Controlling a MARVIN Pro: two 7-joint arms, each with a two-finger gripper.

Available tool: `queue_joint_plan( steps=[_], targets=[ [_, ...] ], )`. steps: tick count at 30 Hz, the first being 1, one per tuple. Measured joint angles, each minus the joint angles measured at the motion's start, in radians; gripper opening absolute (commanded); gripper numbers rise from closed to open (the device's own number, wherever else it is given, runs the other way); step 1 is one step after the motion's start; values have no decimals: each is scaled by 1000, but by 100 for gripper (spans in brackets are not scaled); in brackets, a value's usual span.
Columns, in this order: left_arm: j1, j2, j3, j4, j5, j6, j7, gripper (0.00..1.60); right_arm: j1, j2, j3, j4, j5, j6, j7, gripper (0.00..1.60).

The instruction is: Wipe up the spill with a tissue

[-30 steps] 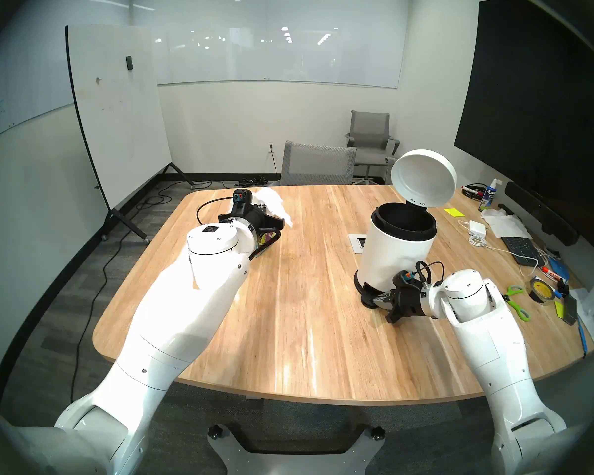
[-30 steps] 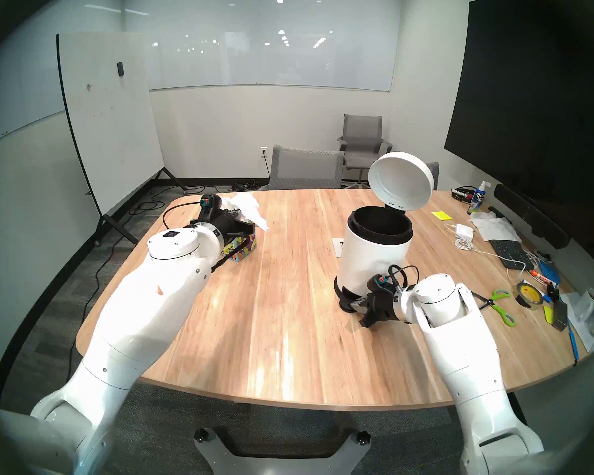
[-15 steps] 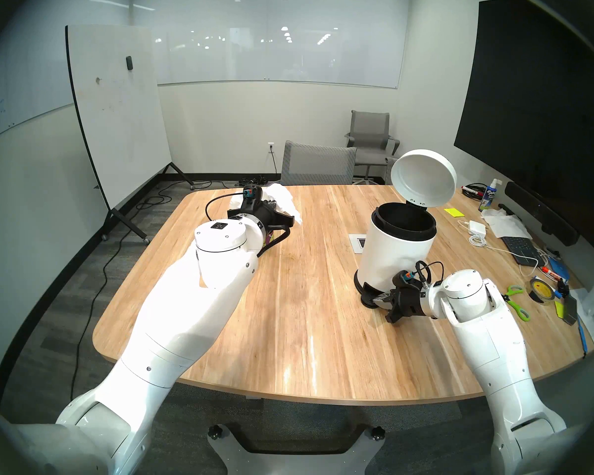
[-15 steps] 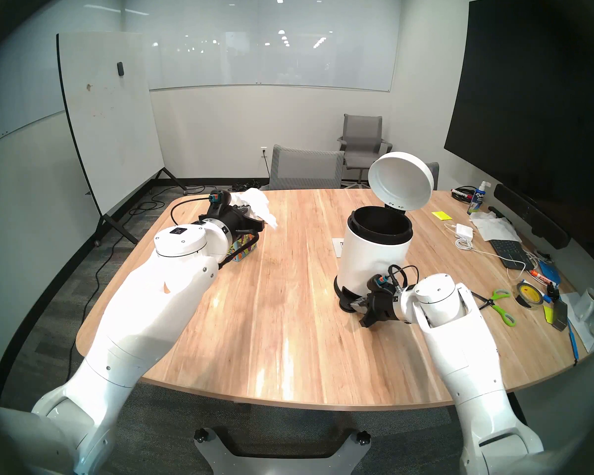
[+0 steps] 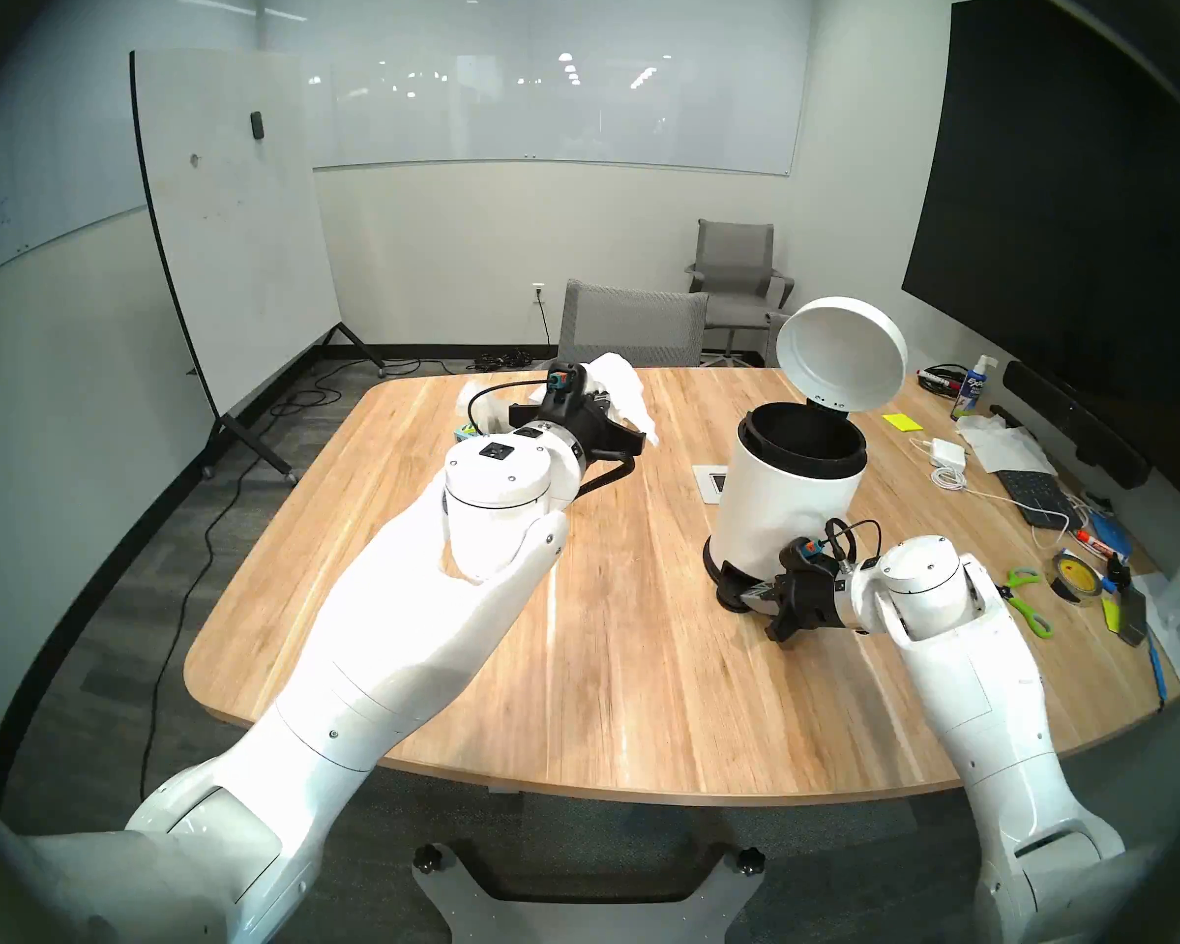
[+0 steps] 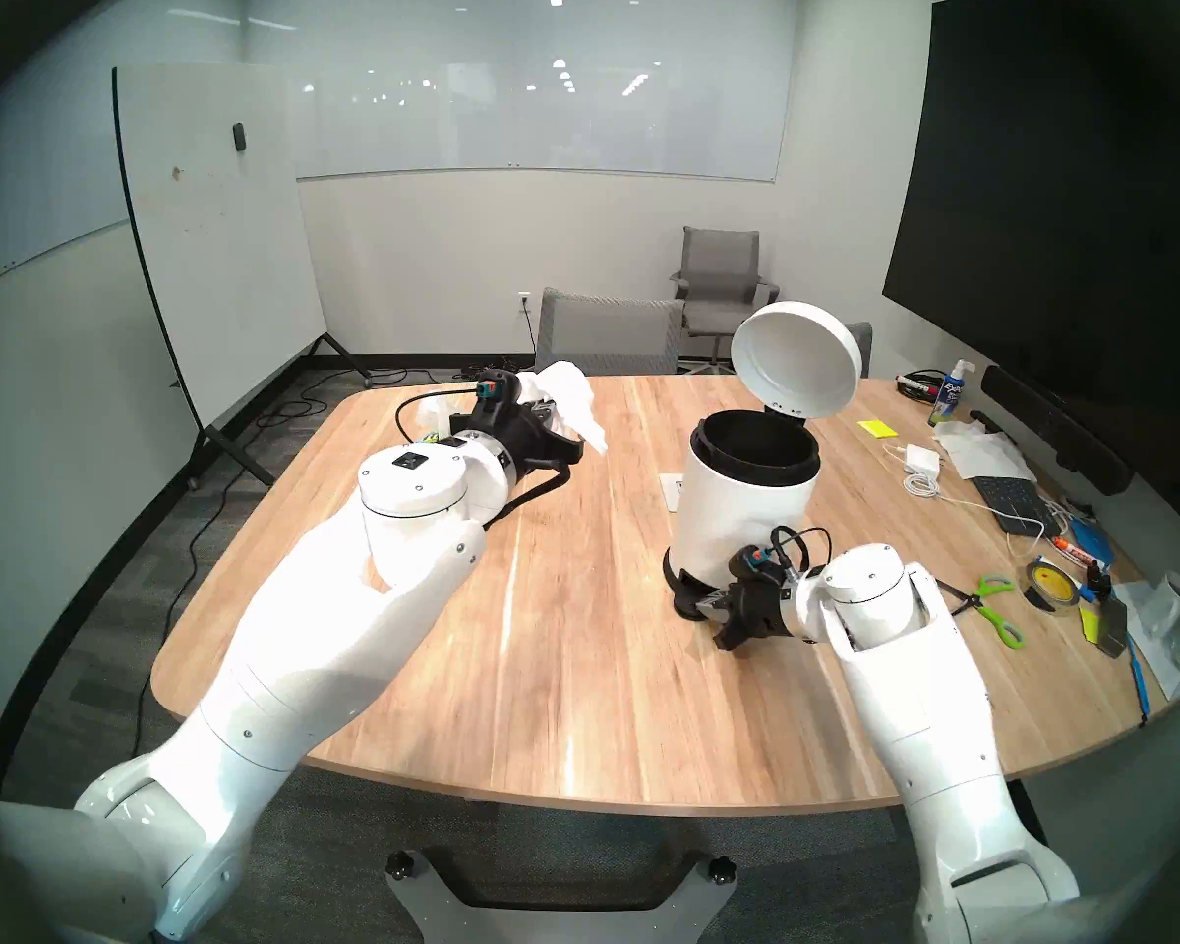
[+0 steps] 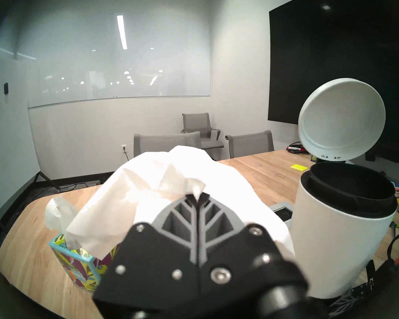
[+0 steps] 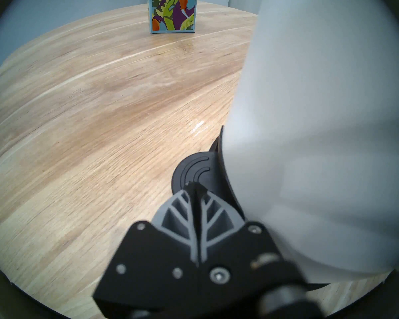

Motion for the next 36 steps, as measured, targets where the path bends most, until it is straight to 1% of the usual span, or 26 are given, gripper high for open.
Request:
queue_joint_plan(
  steps=[3, 6, 11, 21, 30, 33, 36],
  targets=[
    [-11, -13, 18, 19, 6, 0, 0, 0, 0, 0, 0, 0, 0, 0, 0, 0],
    [-31, -40, 49, 49, 17, -1, 2, 0, 0, 0, 0, 0, 0, 0, 0, 0],
    [-50, -71, 76, 66, 25, -2, 13, 0, 0, 0, 0, 0, 0, 0, 0, 0],
    [-97, -140, 109, 89, 33, -1, 42, 0, 0, -1, 0, 0, 0, 0, -1, 0],
    [-129, -172, 98, 84, 16, 10, 49, 0, 0, -1, 0, 0, 0, 0, -1, 0],
    [-133, -172, 100, 63, 2, 30, 33, 0, 0, -1, 0, 0, -1, 0, -1, 0],
    [-130, -166, 116, 29, -12, 58, 13, 0, 1, -2, 0, 1, -1, 0, -1, 0]
  ],
)
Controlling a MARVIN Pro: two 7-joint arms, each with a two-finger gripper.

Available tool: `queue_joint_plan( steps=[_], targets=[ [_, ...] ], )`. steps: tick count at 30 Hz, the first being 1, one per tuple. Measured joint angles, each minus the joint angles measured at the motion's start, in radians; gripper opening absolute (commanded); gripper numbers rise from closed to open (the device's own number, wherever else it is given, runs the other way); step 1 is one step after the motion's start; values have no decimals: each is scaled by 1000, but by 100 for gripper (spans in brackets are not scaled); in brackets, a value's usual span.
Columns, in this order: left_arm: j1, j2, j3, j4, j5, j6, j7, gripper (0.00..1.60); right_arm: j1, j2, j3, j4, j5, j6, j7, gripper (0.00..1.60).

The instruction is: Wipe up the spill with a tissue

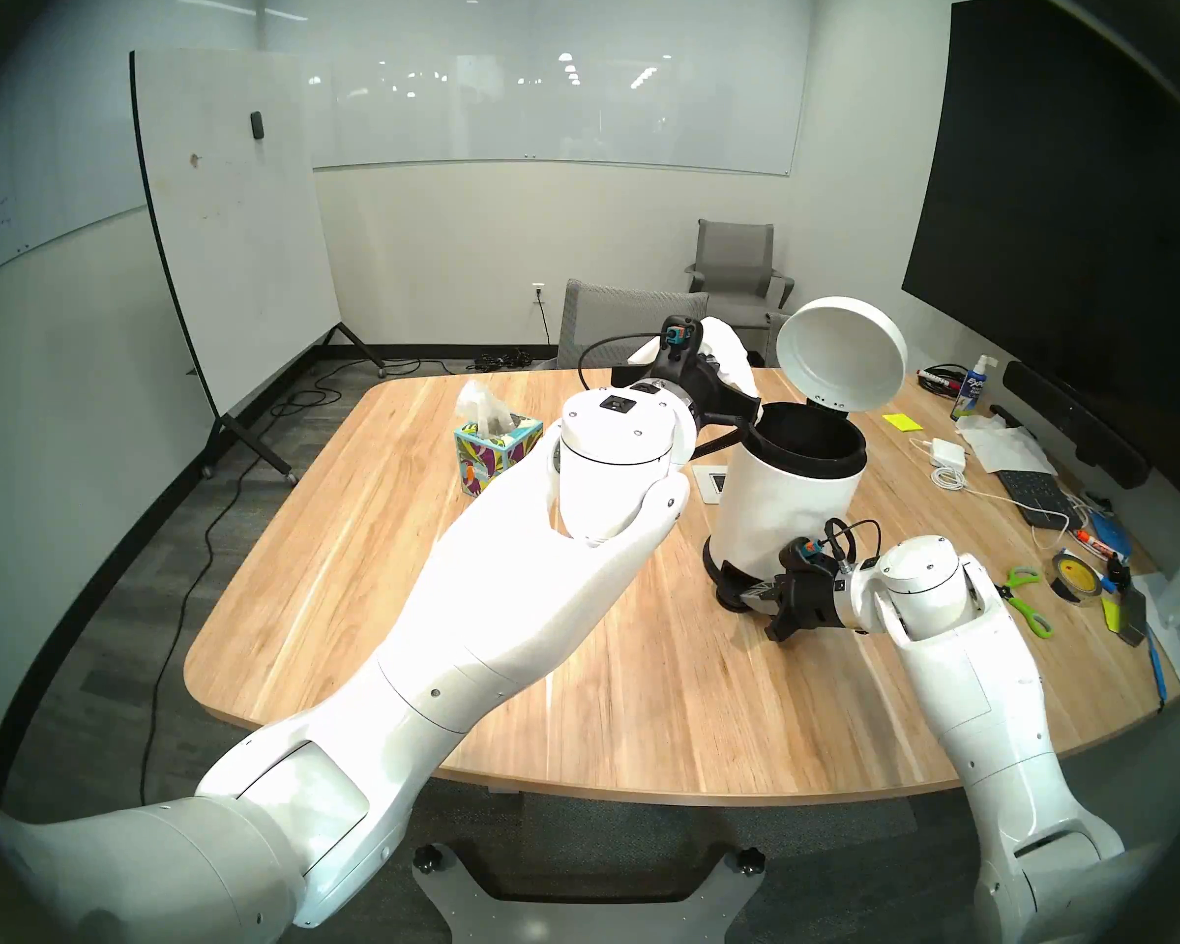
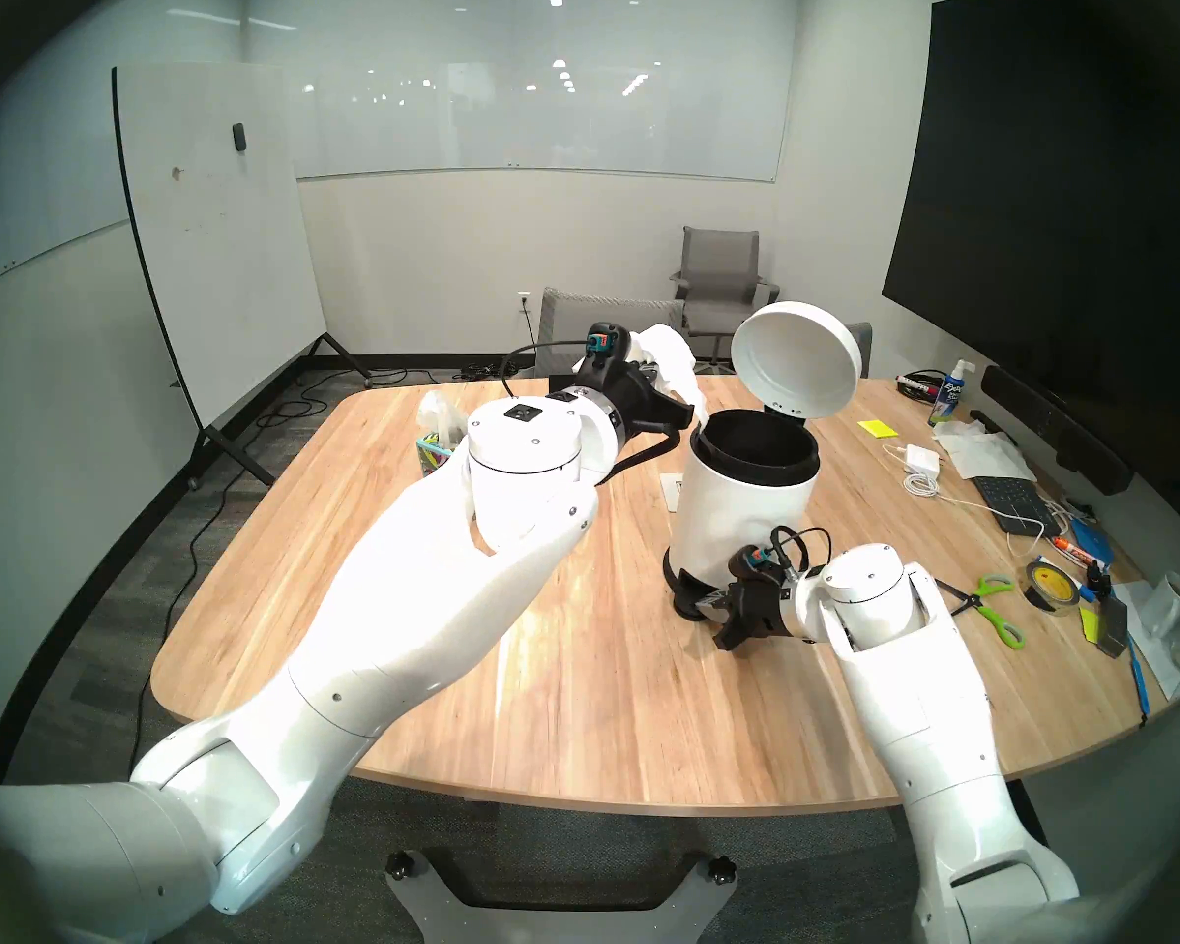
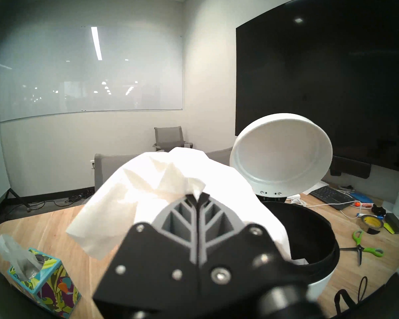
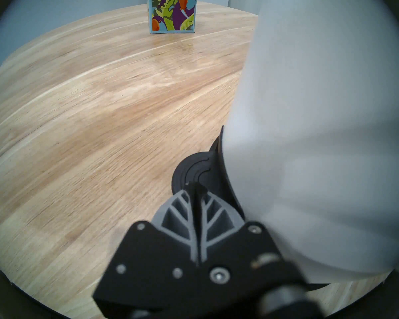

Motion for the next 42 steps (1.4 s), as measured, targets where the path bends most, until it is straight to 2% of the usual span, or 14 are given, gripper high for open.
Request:
queue_joint_plan(
  steps=[8, 16, 27, 42],
  targets=[
    [29, 35, 41, -70, -15, 34, -37, 0, 1, 0, 0, 1, -1, 0, 0, 0],
    [44, 50, 63, -62, -19, 33, -51, 0, 1, -1, 0, 1, -1, 0, 0, 0],
    [18, 12, 66, 25, -16, 21, -44, 0, 1, -1, 0, 1, -1, 0, 0, 0],
    [-6, -29, 91, 31, -3, 16, -19, 0, 1, -1, 0, 1, -2, 0, -1, 0]
  ],
)
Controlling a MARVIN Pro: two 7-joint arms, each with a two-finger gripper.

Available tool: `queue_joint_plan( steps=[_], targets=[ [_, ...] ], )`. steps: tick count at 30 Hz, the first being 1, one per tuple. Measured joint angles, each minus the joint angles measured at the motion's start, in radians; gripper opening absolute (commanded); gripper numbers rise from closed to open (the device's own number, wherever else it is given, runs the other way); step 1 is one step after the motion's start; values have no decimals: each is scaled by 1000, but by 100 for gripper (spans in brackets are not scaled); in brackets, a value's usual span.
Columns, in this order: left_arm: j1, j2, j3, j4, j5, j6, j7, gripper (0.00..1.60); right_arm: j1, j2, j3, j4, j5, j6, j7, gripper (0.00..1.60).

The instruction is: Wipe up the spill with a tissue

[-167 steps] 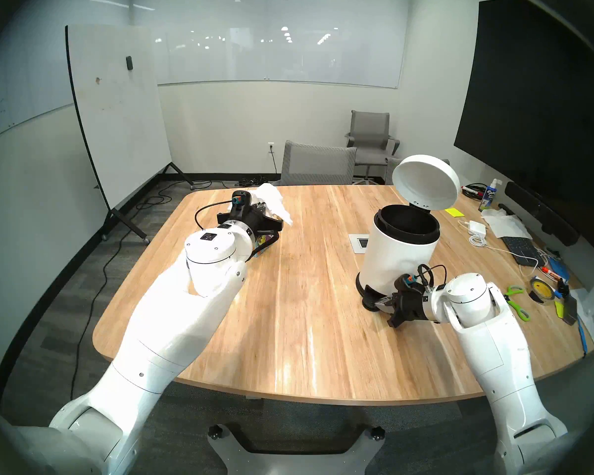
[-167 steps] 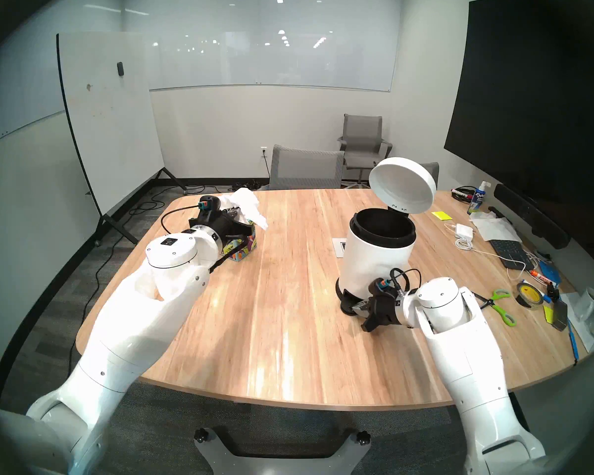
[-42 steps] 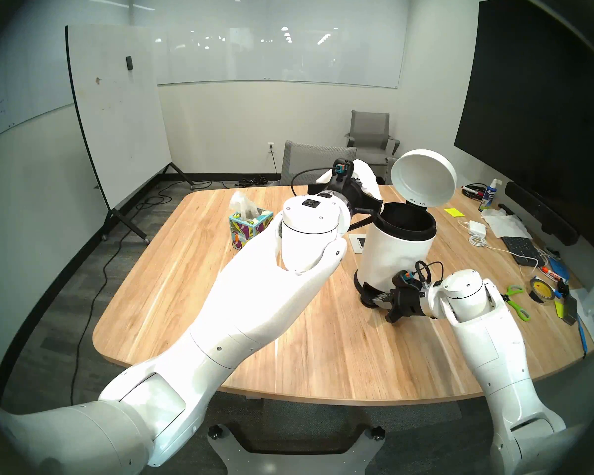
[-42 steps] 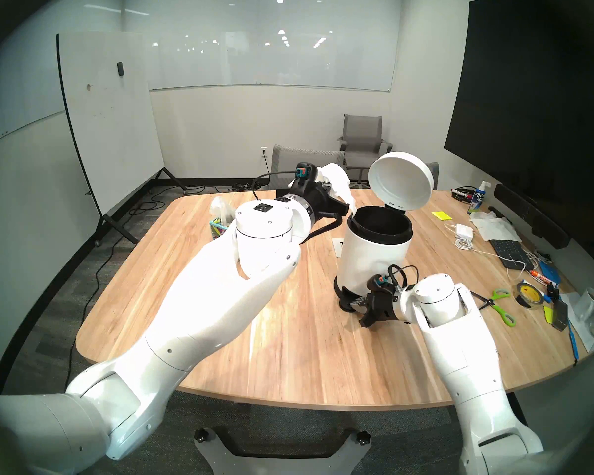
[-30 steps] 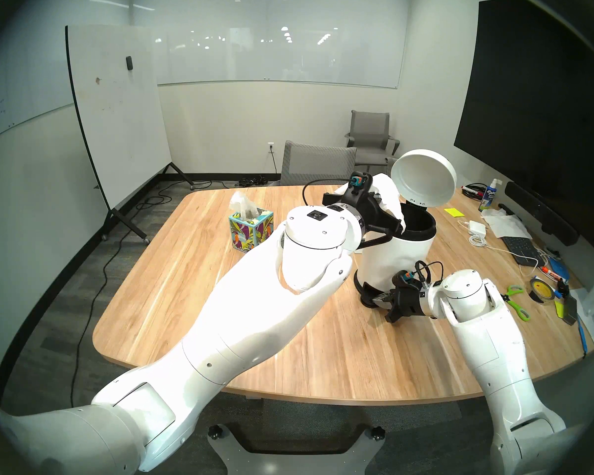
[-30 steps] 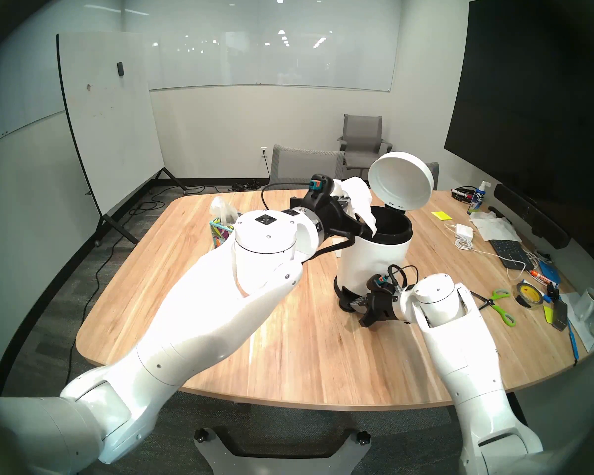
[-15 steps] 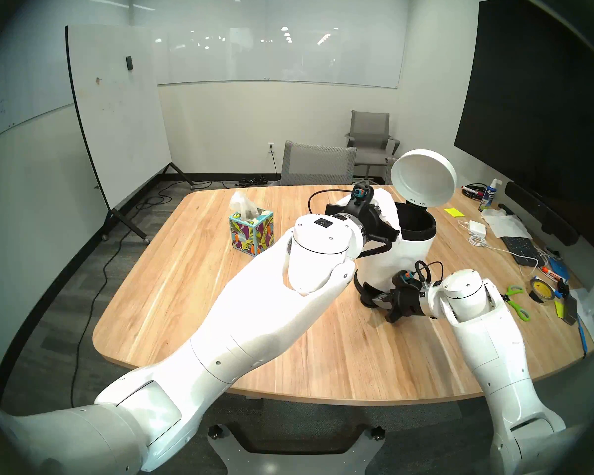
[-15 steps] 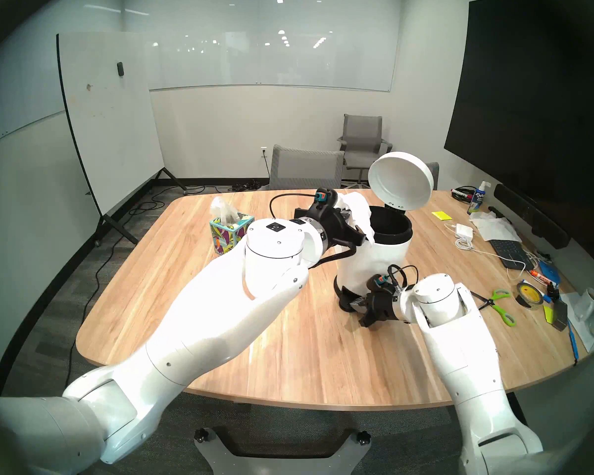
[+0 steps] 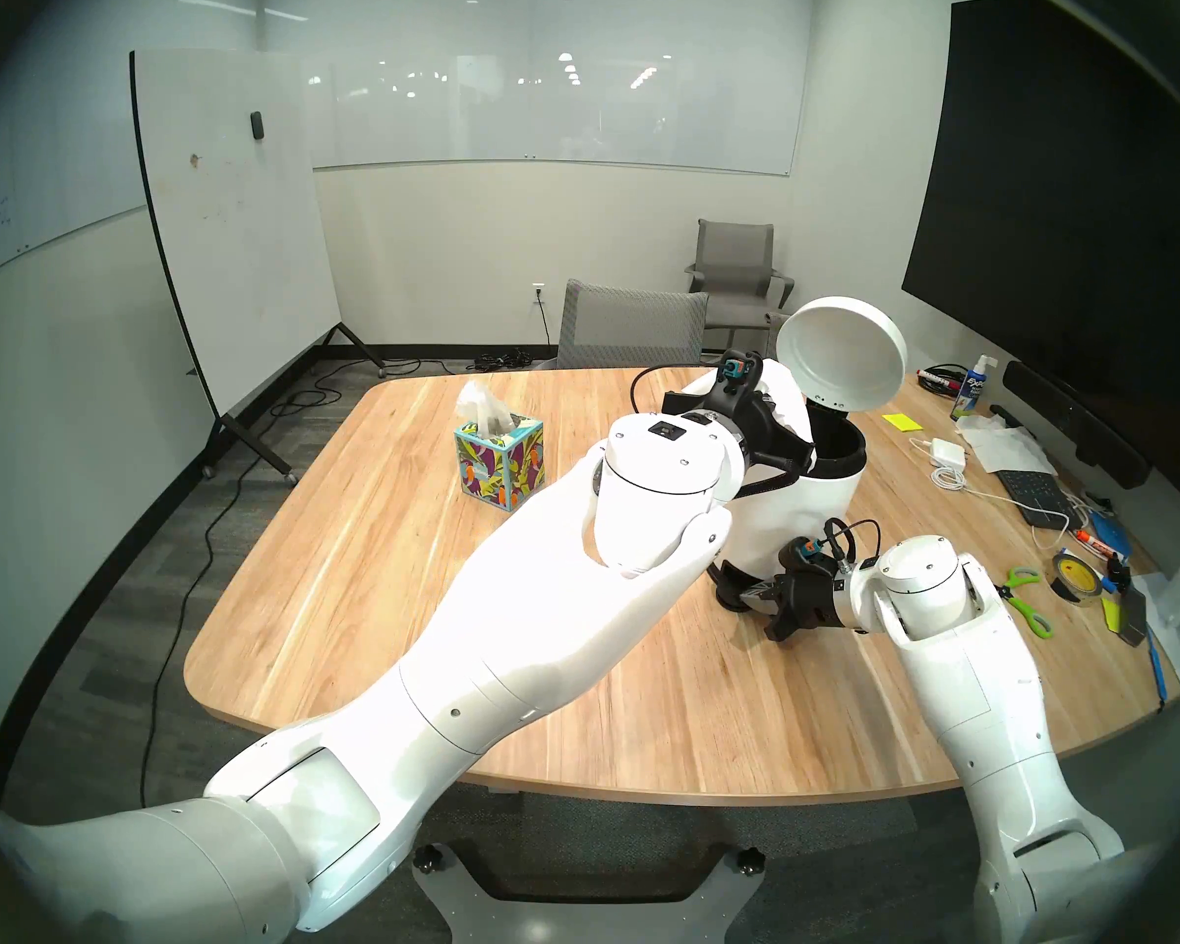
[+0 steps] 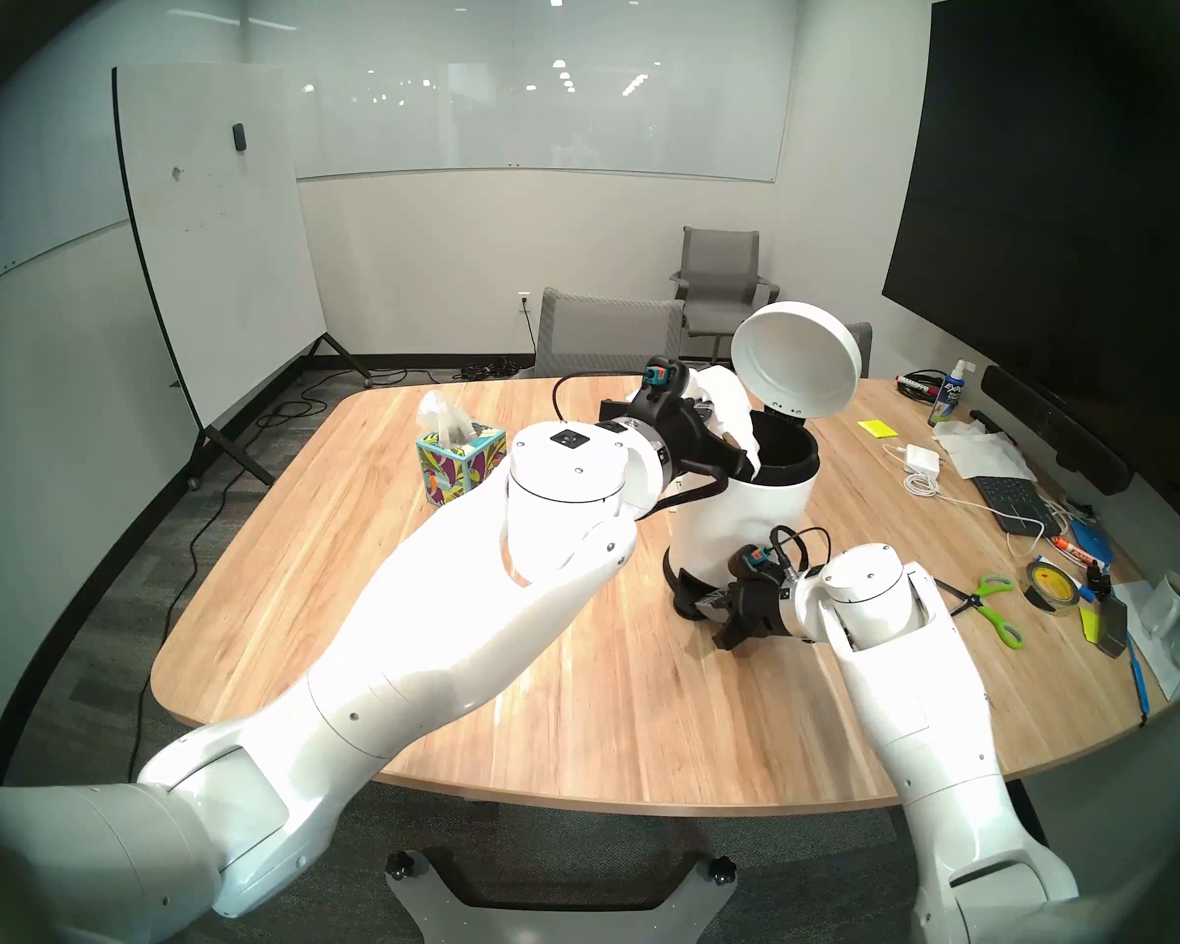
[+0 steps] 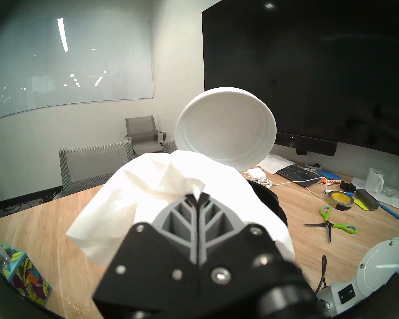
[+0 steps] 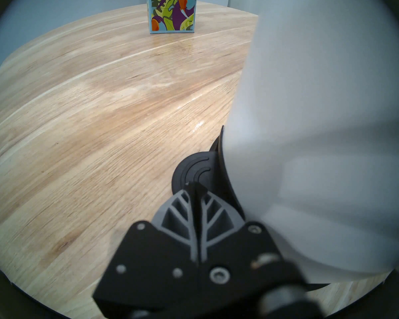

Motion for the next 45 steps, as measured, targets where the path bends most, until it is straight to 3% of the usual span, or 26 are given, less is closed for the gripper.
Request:
queue_joint_plan(
  steps=[21, 38, 39, 45],
  targets=[
    [-28, -61, 55, 106, 14, -37, 0, 0, 1, -1, 0, 1, -1, 0, 0, 0],
    [-58, -113, 56, 232, 22, -73, -16, 0, 1, -1, 0, 1, -1, 0, -1, 0],
    [-71, -132, 56, 275, 28, -88, -20, 0, 1, -1, 0, 1, -1, 0, -1, 0],
    [-77, -141, 57, 286, 32, -95, -23, 0, 1, -1, 0, 1, -1, 0, -1, 0]
  ],
)
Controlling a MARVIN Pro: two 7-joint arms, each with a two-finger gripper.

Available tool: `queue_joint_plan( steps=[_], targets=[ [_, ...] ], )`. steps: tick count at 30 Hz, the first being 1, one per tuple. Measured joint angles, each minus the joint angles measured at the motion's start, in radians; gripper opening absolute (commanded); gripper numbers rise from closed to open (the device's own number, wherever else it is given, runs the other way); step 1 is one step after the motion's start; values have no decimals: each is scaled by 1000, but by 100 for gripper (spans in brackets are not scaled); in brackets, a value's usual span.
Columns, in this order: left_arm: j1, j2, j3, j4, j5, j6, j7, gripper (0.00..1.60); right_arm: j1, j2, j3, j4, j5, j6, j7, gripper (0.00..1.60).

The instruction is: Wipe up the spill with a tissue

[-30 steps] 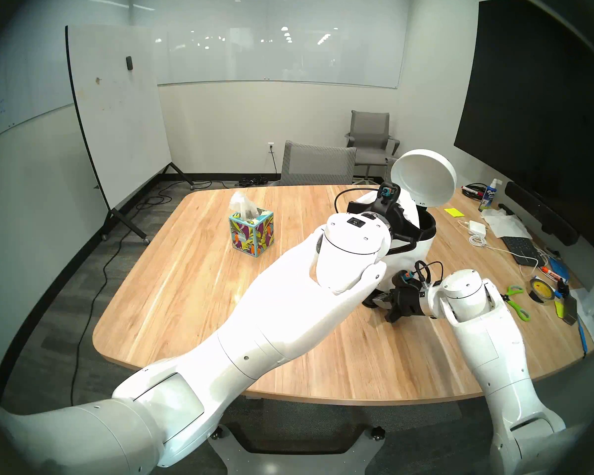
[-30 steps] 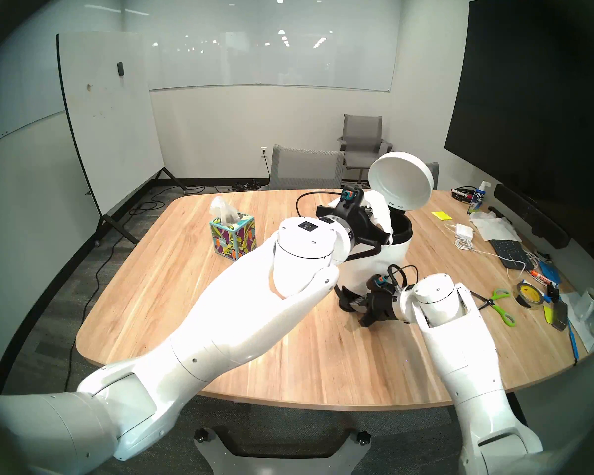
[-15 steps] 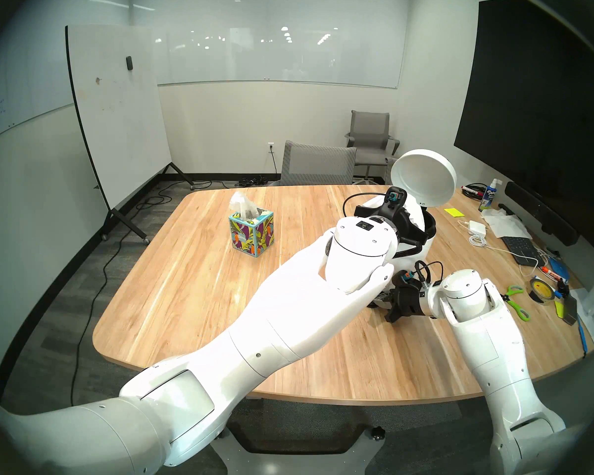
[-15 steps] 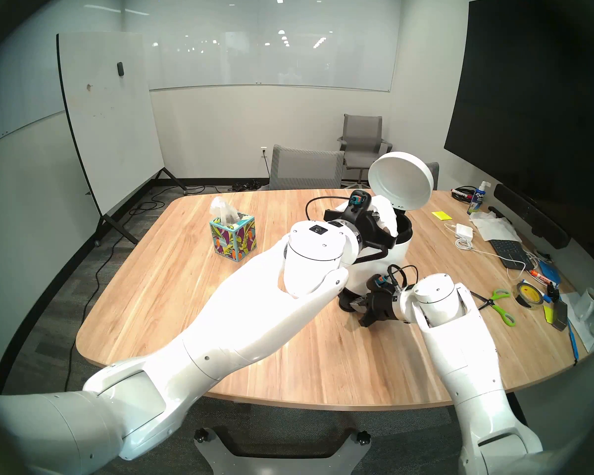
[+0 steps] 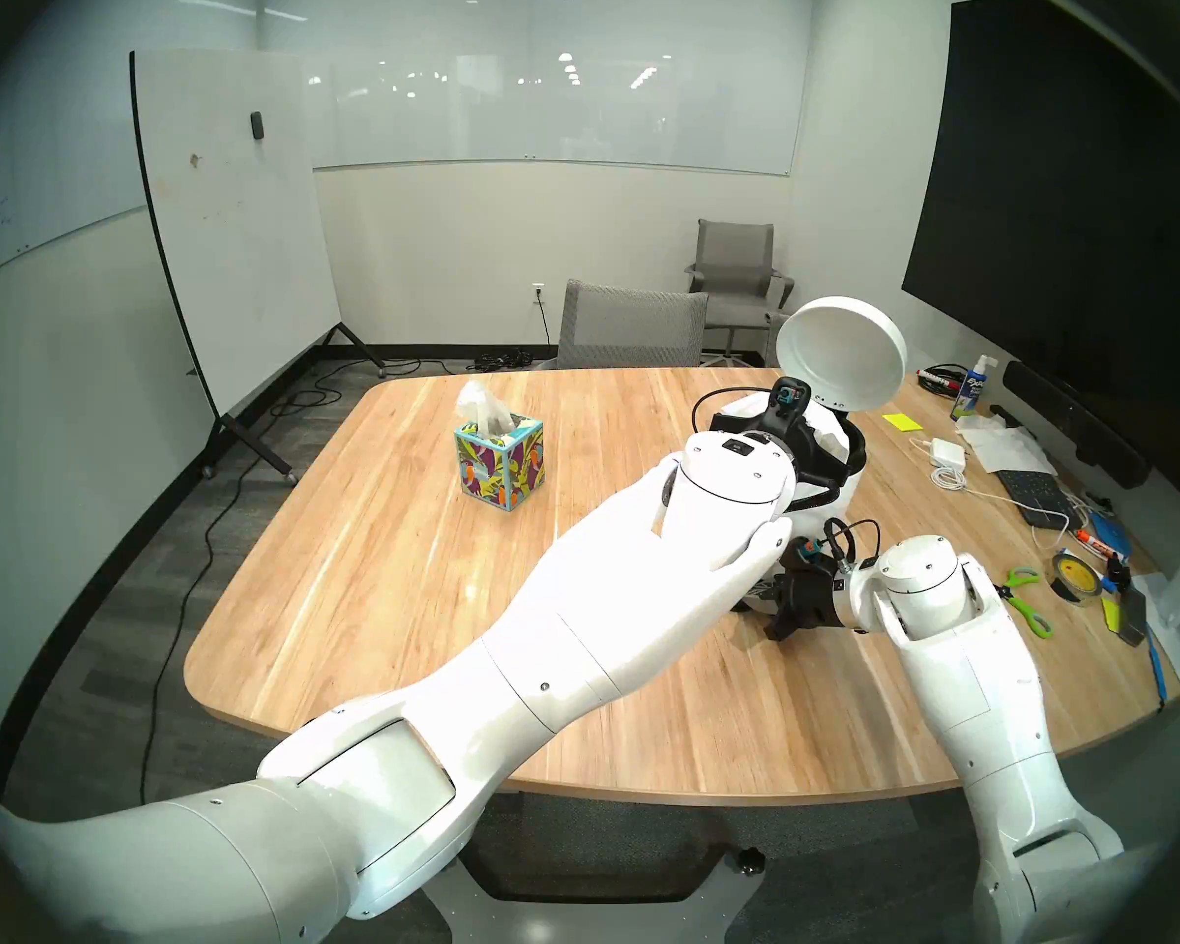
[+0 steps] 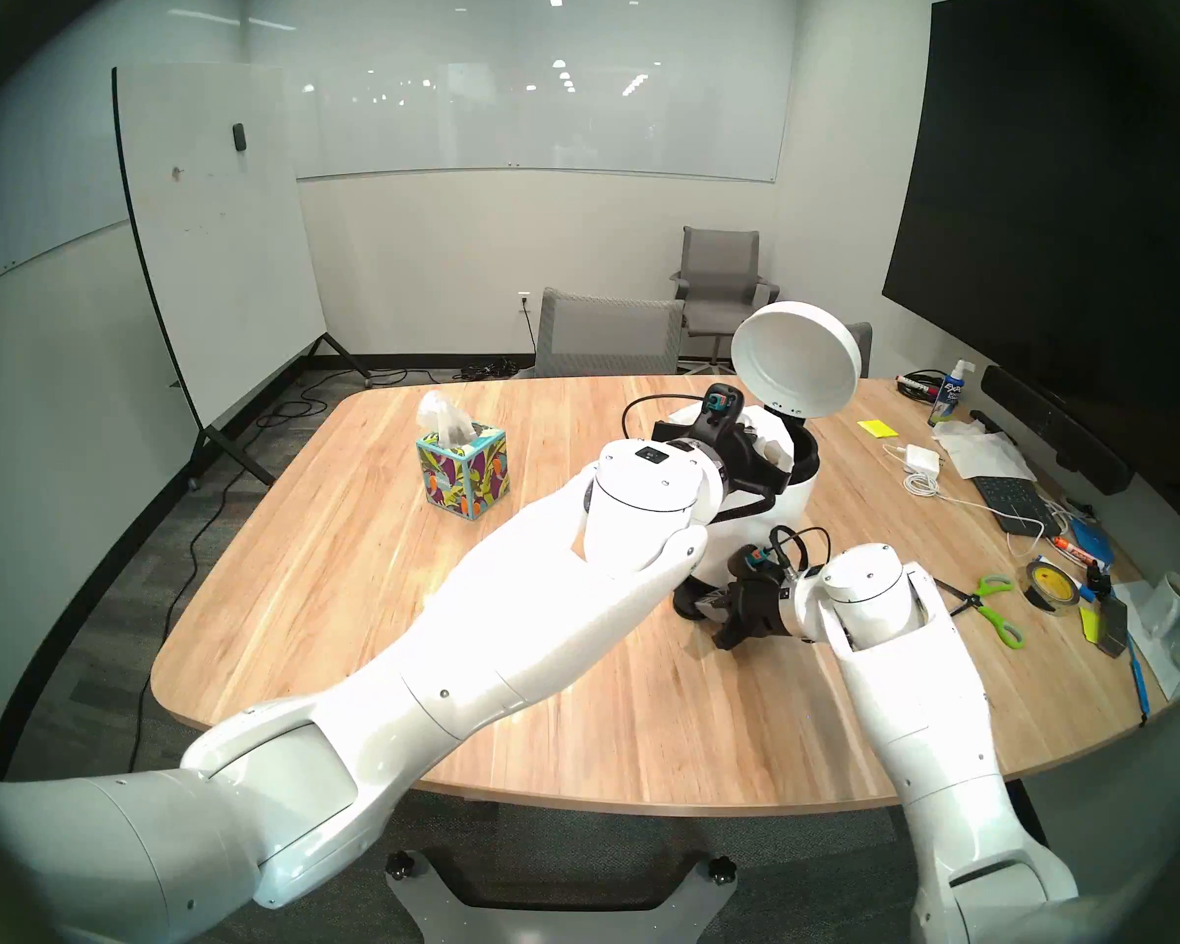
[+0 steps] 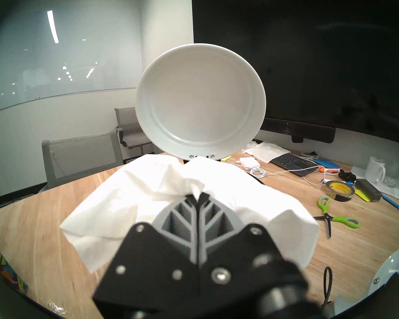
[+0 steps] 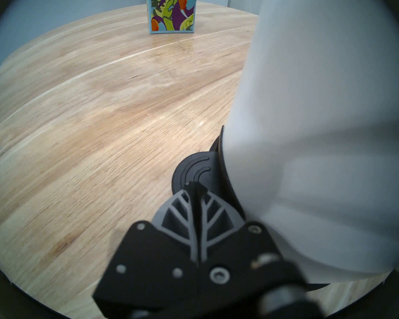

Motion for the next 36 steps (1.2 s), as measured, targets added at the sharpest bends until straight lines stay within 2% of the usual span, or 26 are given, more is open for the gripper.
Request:
queue_joint_plan(
  steps=[22, 23, 24, 36],
  targets=[
    [-48, -72, 1, 138, 32, -54, -19, 0, 0, -1, 0, 0, 0, 0, 0, 0],
    [-50, -76, 1, 142, 34, -56, -19, 38, 0, -1, 0, 0, 0, 0, 0, 0],
    [-52, -80, 1, 148, 35, -56, -17, 160, 0, -1, 0, 0, 0, 0, -1, 0],
    [-62, -104, -8, 198, 43, -63, 4, 160, 0, -1, 0, 0, -1, 0, -1, 0]
  ],
)
